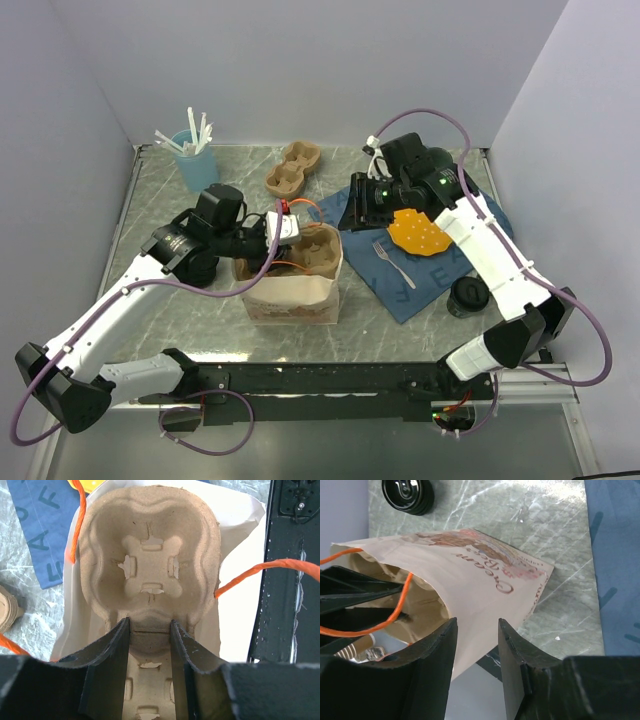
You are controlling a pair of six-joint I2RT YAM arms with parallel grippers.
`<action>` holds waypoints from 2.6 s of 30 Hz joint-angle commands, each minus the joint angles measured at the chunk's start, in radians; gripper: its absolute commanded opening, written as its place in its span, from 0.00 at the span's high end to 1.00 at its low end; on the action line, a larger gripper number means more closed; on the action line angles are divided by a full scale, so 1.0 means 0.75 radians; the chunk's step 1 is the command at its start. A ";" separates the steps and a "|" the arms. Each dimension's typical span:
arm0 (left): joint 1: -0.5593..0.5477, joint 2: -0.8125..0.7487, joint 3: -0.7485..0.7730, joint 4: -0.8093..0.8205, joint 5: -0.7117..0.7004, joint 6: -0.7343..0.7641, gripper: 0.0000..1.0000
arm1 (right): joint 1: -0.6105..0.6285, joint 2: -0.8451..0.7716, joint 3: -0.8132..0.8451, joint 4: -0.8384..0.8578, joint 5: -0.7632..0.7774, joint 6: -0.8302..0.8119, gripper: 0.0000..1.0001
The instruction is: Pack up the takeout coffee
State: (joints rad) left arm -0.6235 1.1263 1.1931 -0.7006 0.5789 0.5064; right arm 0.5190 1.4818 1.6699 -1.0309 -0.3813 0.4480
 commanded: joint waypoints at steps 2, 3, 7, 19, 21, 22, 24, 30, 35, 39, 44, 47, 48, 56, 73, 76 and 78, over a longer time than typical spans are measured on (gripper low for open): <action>-0.003 -0.027 0.019 -0.076 -0.019 0.053 0.72 | 0.024 -0.069 0.015 0.002 -0.011 0.094 0.54; -0.003 -0.025 0.017 -0.084 -0.019 0.061 0.73 | 0.042 -0.102 -0.005 0.010 -0.031 0.110 0.54; -0.003 -0.007 0.025 -0.099 -0.009 0.069 0.73 | 0.124 -0.206 -0.140 0.090 -0.044 0.145 0.53; -0.001 -0.033 0.019 -0.091 -0.038 0.069 0.73 | 0.257 -0.364 -0.355 0.111 0.150 0.335 0.51; -0.003 -0.039 0.015 -0.087 -0.038 0.065 0.74 | 0.277 -0.354 -0.361 0.145 0.128 0.366 0.51; -0.003 -0.041 0.013 -0.084 -0.040 0.061 0.73 | 0.288 -0.348 -0.357 0.145 0.130 0.378 0.51; -0.003 -0.041 0.021 -0.086 -0.042 0.061 0.73 | 0.316 -0.311 -0.325 0.109 0.156 0.399 0.52; -0.003 -0.056 0.045 -0.119 -0.080 0.051 0.74 | 0.359 -0.284 -0.304 0.061 0.183 0.393 0.64; -0.003 -0.062 0.084 -0.160 -0.156 0.063 0.74 | 0.359 -0.278 -0.302 0.006 0.220 0.313 0.72; -0.001 -0.062 0.097 -0.164 -0.171 0.051 0.75 | 0.361 -0.280 -0.288 -0.008 0.226 0.235 0.72; -0.003 -0.074 0.082 -0.185 -0.185 0.039 0.75 | 0.363 -0.268 -0.269 0.000 0.202 0.209 0.72; -0.003 -0.082 0.097 -0.170 -0.189 0.020 0.75 | 0.365 -0.268 -0.273 0.006 0.197 0.200 0.72; -0.001 -0.080 0.105 -0.164 -0.175 0.014 0.74 | 0.367 -0.266 -0.273 0.006 0.195 0.194 0.72; -0.001 -0.066 0.132 -0.164 -0.166 -0.029 0.73 | 0.372 -0.264 -0.279 -0.006 0.159 0.068 0.69; -0.003 -0.121 -0.014 -0.105 -0.023 -0.049 0.74 | 0.372 -0.237 -0.194 0.043 0.202 0.153 0.68; -0.001 -0.107 -0.030 -0.103 -0.005 -0.045 0.75 | 0.372 -0.235 -0.191 0.033 0.212 0.155 0.68; -0.003 -0.103 -0.053 -0.095 -0.011 -0.047 0.75 | 0.372 -0.237 -0.196 0.035 0.212 0.155 0.68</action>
State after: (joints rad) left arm -0.6254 1.0447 1.1851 -0.7815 0.5293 0.4805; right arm 0.7895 1.3079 1.4811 -1.0077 -0.2428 0.5529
